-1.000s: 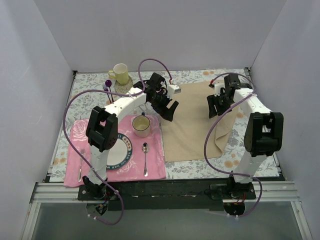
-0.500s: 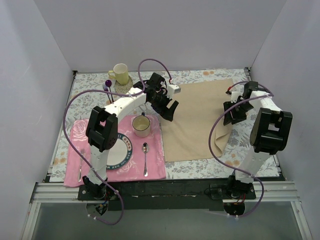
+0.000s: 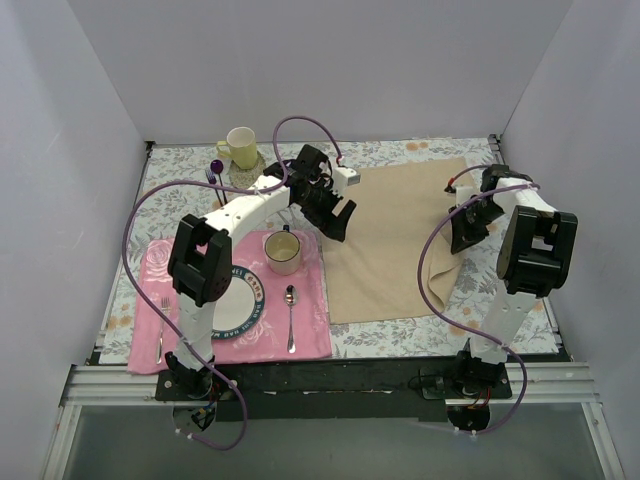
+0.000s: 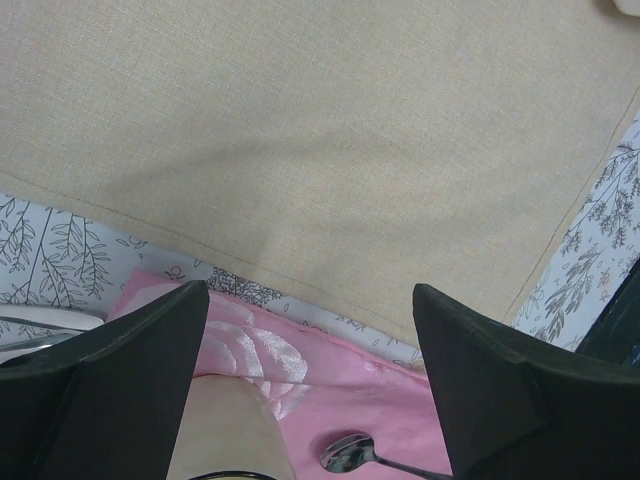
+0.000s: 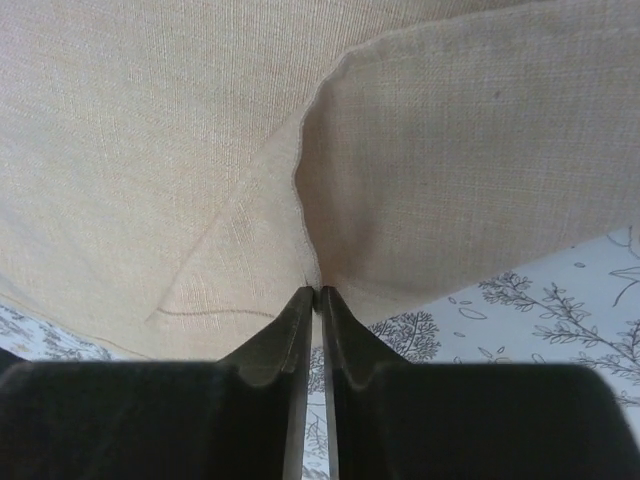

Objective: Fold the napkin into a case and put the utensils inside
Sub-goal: Smooth out the napkin at the center of the board, then pick up the flattened napkin from the center of the board.

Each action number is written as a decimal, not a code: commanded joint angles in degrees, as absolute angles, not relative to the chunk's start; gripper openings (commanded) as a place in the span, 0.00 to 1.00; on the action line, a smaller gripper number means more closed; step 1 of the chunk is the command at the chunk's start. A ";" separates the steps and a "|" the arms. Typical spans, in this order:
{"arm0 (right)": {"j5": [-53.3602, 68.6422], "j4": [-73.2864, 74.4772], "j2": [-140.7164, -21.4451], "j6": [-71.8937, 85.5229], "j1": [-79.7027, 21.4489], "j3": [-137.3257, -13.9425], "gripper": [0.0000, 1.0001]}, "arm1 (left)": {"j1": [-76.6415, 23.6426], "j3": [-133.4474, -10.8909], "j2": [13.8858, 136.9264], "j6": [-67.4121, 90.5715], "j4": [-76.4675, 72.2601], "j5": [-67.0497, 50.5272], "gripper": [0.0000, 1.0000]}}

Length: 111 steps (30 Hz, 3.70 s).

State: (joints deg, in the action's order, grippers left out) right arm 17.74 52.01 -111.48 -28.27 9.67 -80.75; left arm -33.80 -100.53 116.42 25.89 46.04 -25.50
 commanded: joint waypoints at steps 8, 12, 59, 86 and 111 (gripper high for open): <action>15.04 64.15 -105.39 -34.26 16.25 -85.43 0.01 | -33.49 -99.58 111.88 24.52 45.35 -26.63 0.82; 6.63 68.38 -99.95 -41.73 21.08 -80.19 0.01 | -33.40 -97.21 110.74 23.12 45.09 -26.81 0.81; 17.90 57.66 -88.23 -38.44 15.82 -72.02 0.70 | -32.09 -97.27 111.97 26.52 41.15 -37.43 0.59; 13.98 26.81 -137.98 -12.74 15.56 -123.75 0.75 | -25.14 -116.98 133.94 42.81 17.67 -9.67 0.70; 9.84 22.15 -146.78 -12.04 13.27 -126.39 0.08 | -23.20 -121.90 141.76 41.93 19.59 -5.10 0.66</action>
